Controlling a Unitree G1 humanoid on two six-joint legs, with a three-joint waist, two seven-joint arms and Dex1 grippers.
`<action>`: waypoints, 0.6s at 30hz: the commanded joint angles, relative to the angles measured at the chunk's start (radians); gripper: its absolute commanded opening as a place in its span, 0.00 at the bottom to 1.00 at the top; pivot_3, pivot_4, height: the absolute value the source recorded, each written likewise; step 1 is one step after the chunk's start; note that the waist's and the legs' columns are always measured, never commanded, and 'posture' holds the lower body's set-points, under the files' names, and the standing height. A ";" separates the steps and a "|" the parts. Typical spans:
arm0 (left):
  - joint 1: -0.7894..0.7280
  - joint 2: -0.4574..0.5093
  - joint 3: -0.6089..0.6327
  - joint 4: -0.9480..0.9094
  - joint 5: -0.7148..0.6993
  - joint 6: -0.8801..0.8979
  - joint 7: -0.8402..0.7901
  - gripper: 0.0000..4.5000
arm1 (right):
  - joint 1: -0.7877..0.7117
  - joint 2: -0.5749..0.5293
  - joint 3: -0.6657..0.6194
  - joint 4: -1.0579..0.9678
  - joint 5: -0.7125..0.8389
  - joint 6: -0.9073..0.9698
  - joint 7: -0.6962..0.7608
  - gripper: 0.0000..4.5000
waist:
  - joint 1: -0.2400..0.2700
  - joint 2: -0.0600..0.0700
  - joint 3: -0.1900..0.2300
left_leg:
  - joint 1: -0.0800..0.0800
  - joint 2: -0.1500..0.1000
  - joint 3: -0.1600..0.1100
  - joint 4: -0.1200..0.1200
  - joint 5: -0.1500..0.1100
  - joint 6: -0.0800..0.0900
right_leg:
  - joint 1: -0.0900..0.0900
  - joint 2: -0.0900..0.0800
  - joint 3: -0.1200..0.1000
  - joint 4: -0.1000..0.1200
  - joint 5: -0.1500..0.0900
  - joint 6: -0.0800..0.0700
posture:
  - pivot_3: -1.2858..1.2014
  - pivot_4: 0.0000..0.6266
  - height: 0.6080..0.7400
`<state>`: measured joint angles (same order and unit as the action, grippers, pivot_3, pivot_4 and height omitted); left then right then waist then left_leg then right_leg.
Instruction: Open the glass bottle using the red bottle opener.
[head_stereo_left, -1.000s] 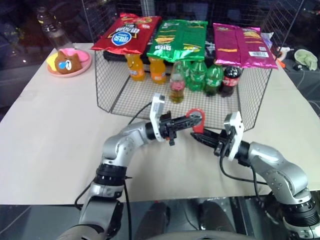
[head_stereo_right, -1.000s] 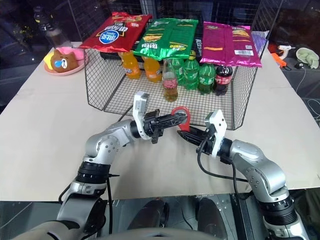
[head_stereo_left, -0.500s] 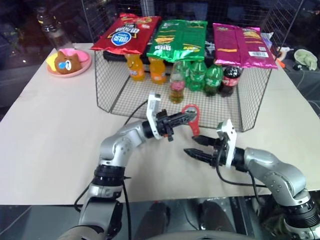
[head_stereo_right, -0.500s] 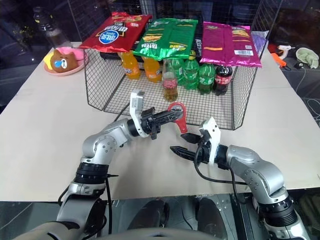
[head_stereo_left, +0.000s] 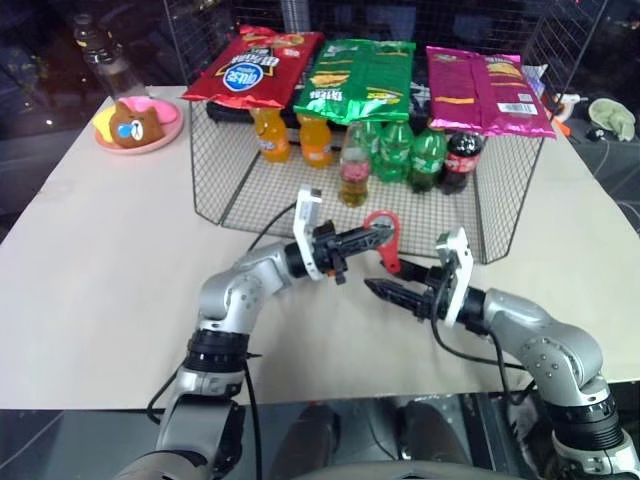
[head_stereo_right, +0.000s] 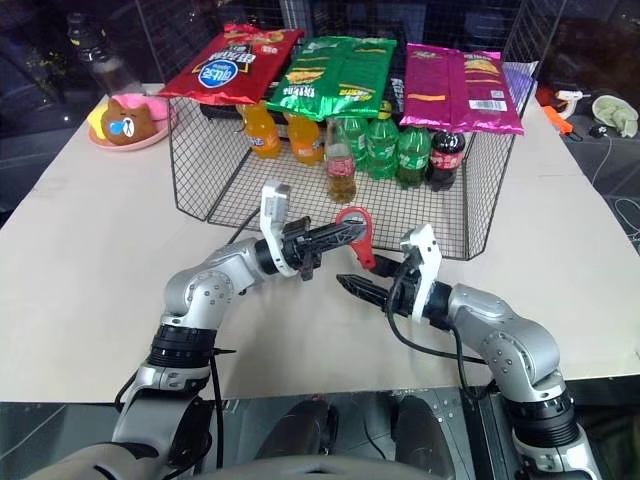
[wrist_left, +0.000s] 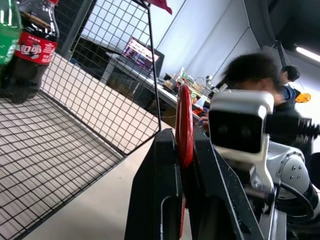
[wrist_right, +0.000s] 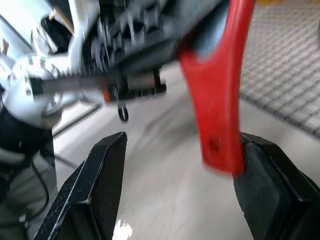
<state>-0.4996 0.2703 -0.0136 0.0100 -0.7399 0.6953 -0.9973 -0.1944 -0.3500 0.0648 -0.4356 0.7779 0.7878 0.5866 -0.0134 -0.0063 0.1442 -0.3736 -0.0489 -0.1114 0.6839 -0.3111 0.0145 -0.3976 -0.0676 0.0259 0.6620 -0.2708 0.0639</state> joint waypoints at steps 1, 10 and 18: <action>-0.013 0.001 -0.011 -0.037 -0.011 0.000 -0.017 0.00 | -0.019 0.012 -0.024 -0.022 0.037 0.010 -0.011 0.72 | 0.000 0.000 0.000 | 0.000 0.000 0.000 0.000 0.000 0.000 | 0.000 0.000 0.000 0.000 0.000 0.000 | 0.52 0.24 1.00; -0.018 -0.001 -0.004 -0.023 -0.004 -0.009 -0.018 0.00 | -0.007 -0.026 0.004 -0.037 0.016 0.024 0.010 0.04 | 0.000 0.000 0.000 | 0.000 0.000 0.000 0.000 0.000 0.000 | 0.000 0.000 0.000 0.000 0.000 0.000 | 0.52 0.24 1.00; -0.027 -0.025 0.022 -0.004 0.000 -0.036 0.005 0.00 | -0.004 -0.085 0.062 -0.033 -0.047 -0.001 0.060 0.00 | 0.000 0.000 0.000 | 0.000 0.000 0.000 0.000 0.000 0.000 | 0.000 0.000 0.000 0.000 0.000 0.000 | 0.52 0.24 1.00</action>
<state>-0.4997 0.2568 -0.0255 0.0140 -0.7498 0.7033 -1.0426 -0.2030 -0.4253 0.0792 -0.4347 0.7559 0.7780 0.6405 -0.0134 -0.0061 0.1446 -0.3736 -0.0489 -0.1113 0.6838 -0.3111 0.0145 -0.3975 -0.0674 0.0258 0.6617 -0.2708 0.0639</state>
